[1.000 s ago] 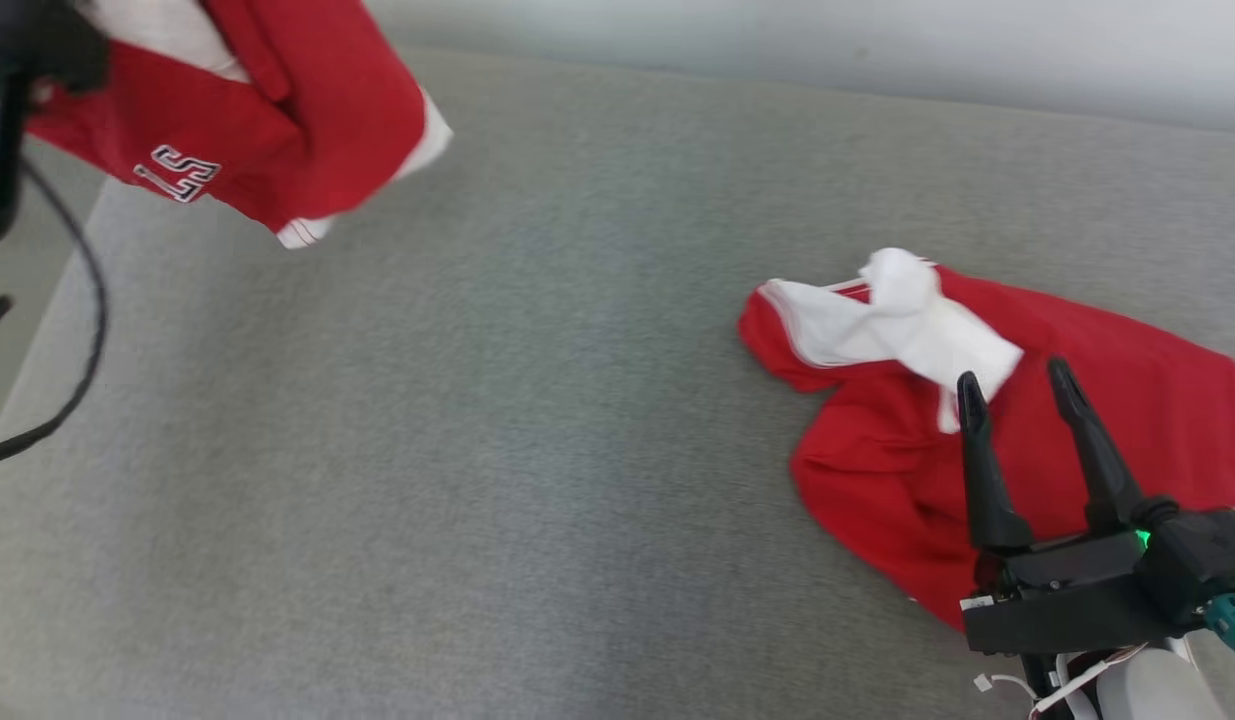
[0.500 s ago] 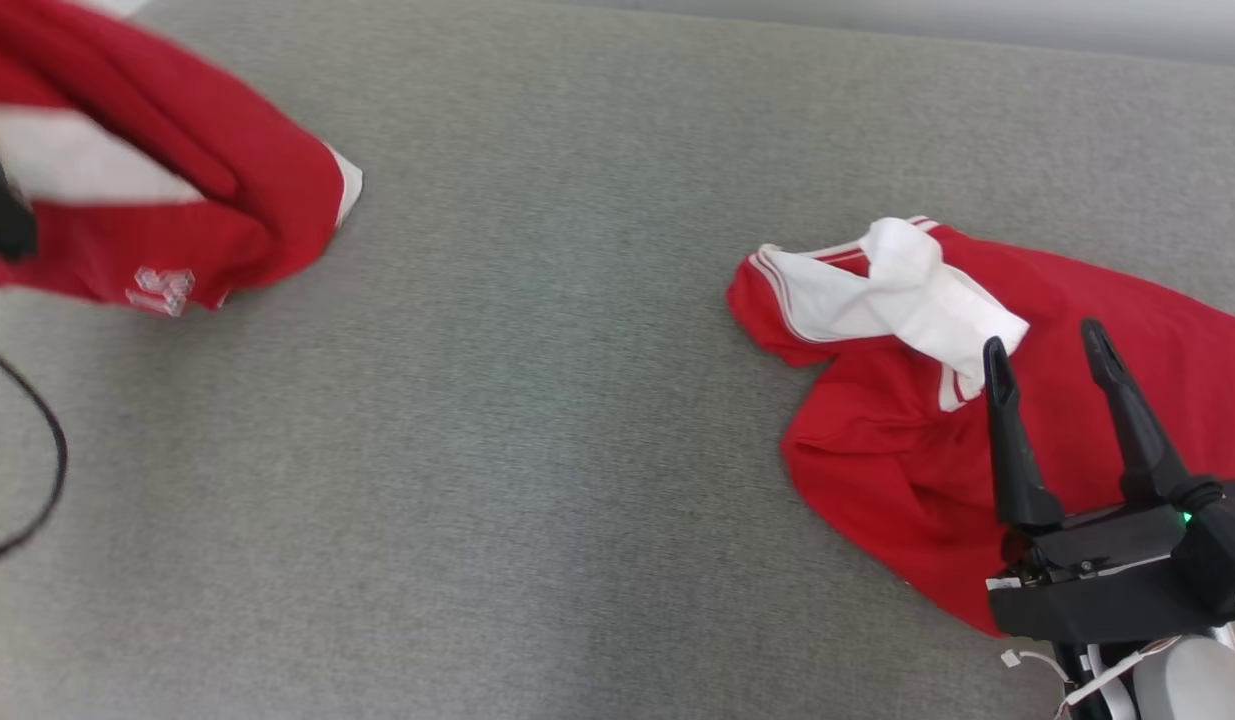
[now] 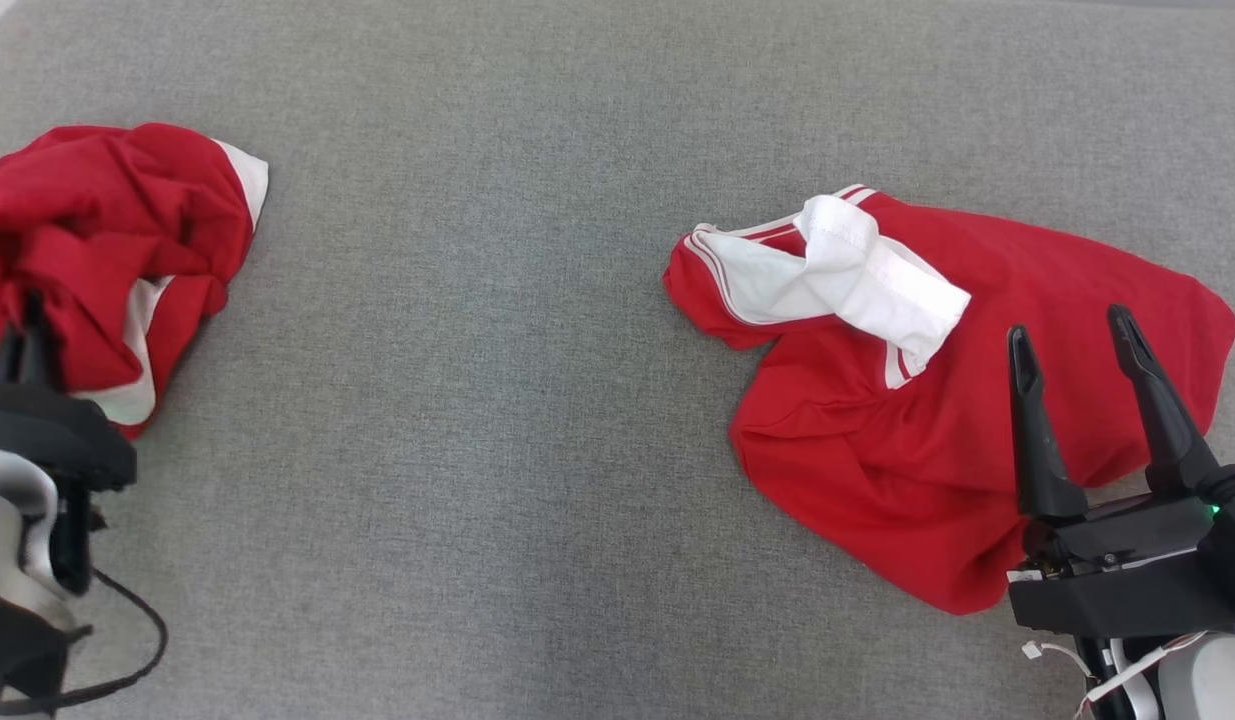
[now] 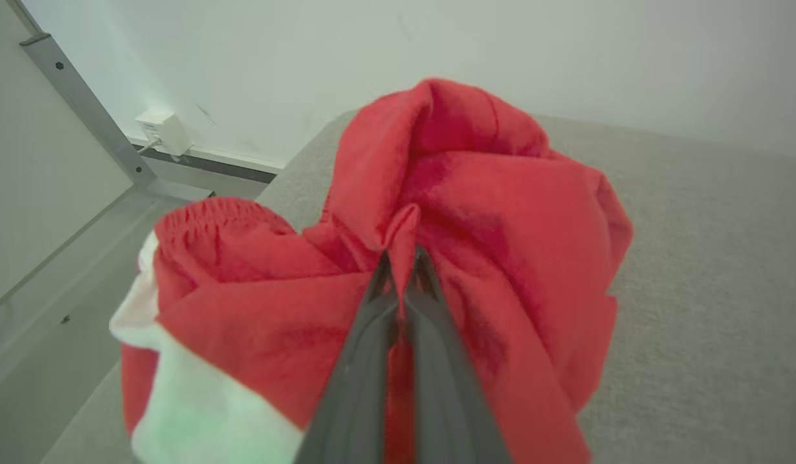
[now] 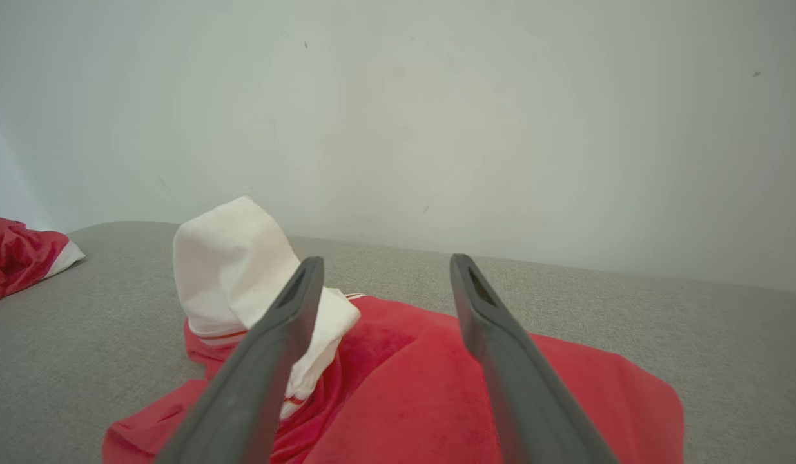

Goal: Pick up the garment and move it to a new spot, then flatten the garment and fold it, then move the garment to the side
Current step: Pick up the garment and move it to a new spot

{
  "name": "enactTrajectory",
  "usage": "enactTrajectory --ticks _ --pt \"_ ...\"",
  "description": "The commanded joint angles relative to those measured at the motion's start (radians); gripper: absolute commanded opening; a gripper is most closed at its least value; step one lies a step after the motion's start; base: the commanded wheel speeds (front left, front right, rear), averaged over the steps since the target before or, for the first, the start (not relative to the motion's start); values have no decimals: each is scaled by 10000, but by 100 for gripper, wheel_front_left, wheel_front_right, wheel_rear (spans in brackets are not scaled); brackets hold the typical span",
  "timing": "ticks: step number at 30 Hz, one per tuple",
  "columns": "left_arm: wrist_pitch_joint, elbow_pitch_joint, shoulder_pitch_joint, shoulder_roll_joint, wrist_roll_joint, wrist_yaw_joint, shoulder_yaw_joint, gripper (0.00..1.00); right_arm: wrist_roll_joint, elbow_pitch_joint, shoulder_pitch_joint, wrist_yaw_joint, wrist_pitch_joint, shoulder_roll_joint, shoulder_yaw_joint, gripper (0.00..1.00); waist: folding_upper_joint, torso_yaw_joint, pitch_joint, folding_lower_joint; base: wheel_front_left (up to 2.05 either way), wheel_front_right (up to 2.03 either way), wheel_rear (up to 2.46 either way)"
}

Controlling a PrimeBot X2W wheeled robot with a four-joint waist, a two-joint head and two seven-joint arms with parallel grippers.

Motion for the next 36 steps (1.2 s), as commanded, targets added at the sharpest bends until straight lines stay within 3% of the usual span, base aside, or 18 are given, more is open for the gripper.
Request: enactTrajectory --ticks 1,2,10,15,21,36 --pt "-33 84 143 -46 63 5 135 15 -75 20 -1 -22 12 -11 3 100 -1 35 -54 -1 0 0 0" --pt "-33 112 148 -86 138 -10 191 100 -70 35 -5 -22 26 -10 35 100 -1 48 -92 -1 0 0 0" --pt "-33 -1771 180 184 1508 269 1453 100 49 319 139 -22 -169 154 103 100 -1 143 -651 -1 0 0 0" --pt "-32 -3226 510 89 2464 155 2058 100 117 730 246 -22 -401 337 54 100 -1 -36 -1168 -1 0 0 0" --pt "-32 -4502 1040 -186 3229 -80 2092 100 239 1306 251 -22 -656 512 172 100 -1 -643 -1758 -1 0 0 0" --pt "-32 -6115 3197 -1353 3551 -388 1836 100 388 2383 683 -22 -1066 877 378 100 -1 -1809 -2699 -1 0 0 0"
